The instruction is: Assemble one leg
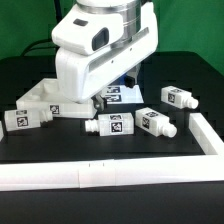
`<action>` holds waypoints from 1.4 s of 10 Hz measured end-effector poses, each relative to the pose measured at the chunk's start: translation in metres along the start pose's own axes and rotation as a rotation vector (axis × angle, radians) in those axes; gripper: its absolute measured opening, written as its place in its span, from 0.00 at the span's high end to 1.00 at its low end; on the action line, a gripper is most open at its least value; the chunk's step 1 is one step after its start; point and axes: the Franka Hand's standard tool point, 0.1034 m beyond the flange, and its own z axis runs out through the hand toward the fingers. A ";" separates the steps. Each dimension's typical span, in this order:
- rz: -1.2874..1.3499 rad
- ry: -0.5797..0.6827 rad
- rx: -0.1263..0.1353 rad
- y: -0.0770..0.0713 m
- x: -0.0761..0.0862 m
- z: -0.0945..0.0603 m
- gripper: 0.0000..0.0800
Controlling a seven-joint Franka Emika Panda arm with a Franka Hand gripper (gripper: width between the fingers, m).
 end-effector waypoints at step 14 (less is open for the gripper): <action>-0.176 0.092 -0.133 -0.025 -0.021 0.078 0.19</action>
Offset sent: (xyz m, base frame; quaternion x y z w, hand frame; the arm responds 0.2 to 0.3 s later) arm 0.0000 0.0000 0.0000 0.0000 0.0000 0.0000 1.0000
